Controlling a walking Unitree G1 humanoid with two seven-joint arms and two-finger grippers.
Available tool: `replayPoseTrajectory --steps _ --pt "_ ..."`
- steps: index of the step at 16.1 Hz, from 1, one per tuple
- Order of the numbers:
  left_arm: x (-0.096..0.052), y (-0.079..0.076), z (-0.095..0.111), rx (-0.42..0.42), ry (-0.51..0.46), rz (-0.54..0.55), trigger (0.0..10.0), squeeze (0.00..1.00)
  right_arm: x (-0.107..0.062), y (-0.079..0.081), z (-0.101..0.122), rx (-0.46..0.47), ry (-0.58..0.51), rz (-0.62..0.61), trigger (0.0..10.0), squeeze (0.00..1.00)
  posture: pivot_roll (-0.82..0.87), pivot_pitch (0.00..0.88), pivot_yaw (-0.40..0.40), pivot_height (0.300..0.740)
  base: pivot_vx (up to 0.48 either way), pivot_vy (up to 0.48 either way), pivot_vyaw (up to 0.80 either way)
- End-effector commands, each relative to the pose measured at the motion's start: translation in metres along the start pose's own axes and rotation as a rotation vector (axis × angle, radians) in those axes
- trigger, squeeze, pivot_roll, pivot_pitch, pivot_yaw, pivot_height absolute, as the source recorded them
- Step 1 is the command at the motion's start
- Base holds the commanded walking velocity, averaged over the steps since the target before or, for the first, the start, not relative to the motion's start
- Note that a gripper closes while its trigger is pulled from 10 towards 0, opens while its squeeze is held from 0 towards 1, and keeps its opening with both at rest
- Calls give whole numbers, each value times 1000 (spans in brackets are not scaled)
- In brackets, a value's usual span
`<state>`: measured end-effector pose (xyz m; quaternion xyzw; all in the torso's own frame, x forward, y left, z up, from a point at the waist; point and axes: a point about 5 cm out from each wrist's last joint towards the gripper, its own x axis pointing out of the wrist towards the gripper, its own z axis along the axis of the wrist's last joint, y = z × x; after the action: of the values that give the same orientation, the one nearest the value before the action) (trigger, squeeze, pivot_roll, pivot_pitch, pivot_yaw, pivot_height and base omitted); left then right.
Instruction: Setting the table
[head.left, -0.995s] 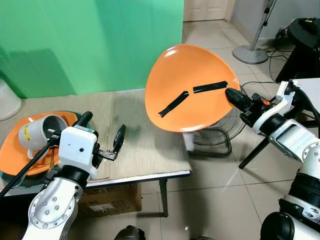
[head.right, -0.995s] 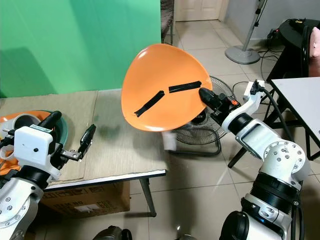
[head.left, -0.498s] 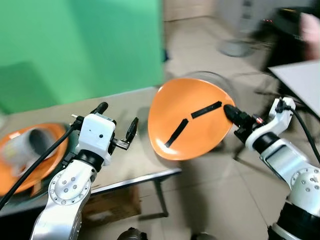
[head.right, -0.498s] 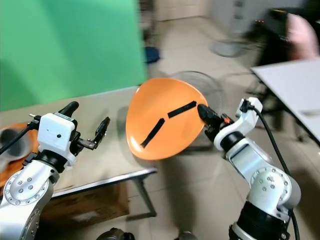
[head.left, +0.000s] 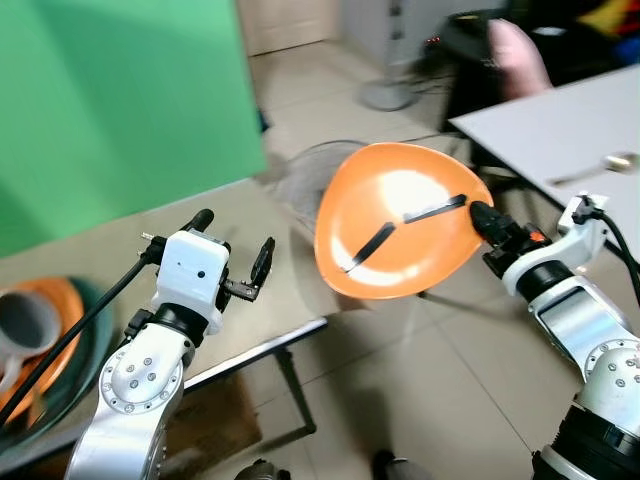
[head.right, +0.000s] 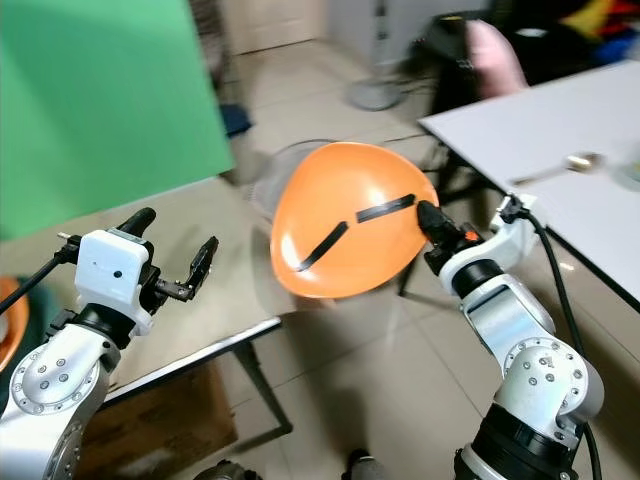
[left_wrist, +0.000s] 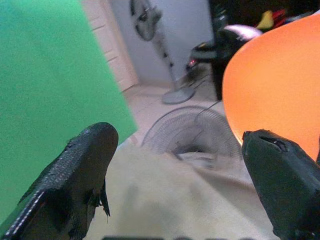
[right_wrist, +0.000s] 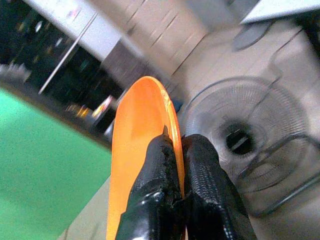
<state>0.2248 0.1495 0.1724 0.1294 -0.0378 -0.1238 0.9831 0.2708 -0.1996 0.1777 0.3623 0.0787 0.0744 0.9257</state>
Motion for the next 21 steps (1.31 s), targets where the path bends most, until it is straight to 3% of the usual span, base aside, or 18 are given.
replayPoseTrajectory --steps 1,10,17,21 --pt "0 1 -3 -11 19 8 10000 0 -5 4 7 -9 -53 15 10000 0 -61 45 96 740 0 0 -775" --pt "1 7 -5 -55 28 129 10000 0 15 17 9 36 -77 -18 10000 0 -64 52 69 740 0 0 -742" --pt "-7 16 -6 -43 38 181 10000 0 32 29 4 40 -29 24 10000 0 -42 52 40 740 338 0 0" --pt "-8 16 -5 -39 37 177 10000 0 36 28 5 32 -10 30 10000 0 -45 54 40 740 355 0 -675"
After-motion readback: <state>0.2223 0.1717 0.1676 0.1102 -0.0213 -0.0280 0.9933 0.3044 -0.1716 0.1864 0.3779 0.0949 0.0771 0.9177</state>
